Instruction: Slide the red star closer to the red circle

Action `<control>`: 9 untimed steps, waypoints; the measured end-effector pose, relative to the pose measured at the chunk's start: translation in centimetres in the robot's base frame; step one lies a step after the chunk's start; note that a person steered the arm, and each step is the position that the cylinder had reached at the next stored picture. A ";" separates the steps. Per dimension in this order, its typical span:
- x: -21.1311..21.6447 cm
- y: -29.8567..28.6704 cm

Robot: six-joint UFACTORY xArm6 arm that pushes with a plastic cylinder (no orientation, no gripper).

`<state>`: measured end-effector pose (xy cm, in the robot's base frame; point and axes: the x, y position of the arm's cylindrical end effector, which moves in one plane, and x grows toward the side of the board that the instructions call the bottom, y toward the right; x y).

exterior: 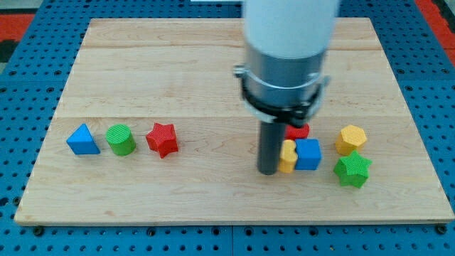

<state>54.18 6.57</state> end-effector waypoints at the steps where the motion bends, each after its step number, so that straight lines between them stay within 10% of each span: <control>1: 1.2 0.0; 4: 1.1 -22.2; 8: -3.7 -12.1; 9: -3.5 -22.0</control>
<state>50.73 -15.46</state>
